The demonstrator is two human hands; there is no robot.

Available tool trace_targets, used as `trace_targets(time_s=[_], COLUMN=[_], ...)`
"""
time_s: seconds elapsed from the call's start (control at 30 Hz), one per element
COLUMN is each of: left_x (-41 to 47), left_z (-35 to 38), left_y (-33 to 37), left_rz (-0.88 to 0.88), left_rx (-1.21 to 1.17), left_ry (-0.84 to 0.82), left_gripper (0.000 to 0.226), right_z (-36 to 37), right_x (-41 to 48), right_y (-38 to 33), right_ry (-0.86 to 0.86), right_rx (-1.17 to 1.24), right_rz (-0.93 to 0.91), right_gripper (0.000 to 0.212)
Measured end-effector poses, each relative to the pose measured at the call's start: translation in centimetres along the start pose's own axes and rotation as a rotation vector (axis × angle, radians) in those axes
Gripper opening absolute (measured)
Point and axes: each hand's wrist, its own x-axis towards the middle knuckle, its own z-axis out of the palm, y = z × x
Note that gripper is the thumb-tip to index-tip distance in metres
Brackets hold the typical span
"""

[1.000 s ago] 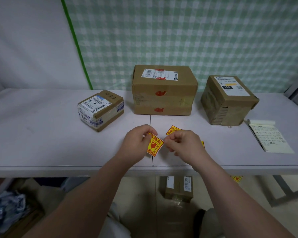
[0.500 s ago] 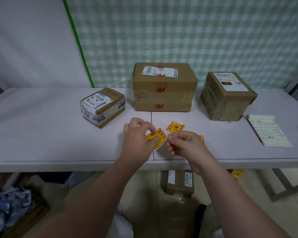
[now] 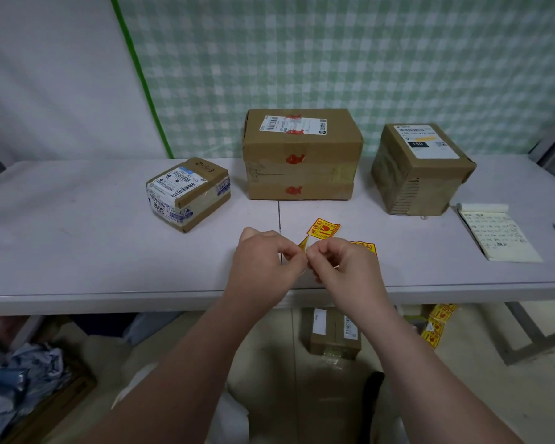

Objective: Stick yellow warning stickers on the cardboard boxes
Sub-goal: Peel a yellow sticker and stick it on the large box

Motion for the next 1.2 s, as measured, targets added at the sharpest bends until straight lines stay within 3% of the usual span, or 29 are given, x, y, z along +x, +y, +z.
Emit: trace_targets(time_s=[0.27, 0.57, 0.77, 0.97, 1.2], left_x=[0.11, 0.15, 0.21, 0.26, 0.39], left_z=[-0.4, -0.12, 0.25, 0.17, 0.4], left_y=[0.14, 0.39, 0.51, 0.45, -0.15], left_rz=[0.047, 0.01, -0.01, -0.044, 0.044], left_rx=[0.011, 0.028, 0.014, -0.071, -0.037], left_ry=[-0.075, -0.076, -0.047, -0.051, -0.075], left_gripper=[0.016, 0.016, 0.015, 0.017, 0.017], right_z=[-0.44, -0.57, -0.47, -0.48, -0.55], right_x=[-0.22, -0.34, -0.38, -0.34, -0.16], right_y=[0.03, -0.4, -0.44, -0.31, -0.42], right_ry=[0.053, 0.034, 0.023, -0.012, -0.053], right_rx=[-0.19, -0.234, -0.178, 0.034, 0.071], right_rz=[-0.184, -0.2, -0.123, 0.027, 0.067], right_gripper=[0.011, 0.013, 0.014, 0.016, 0.016])
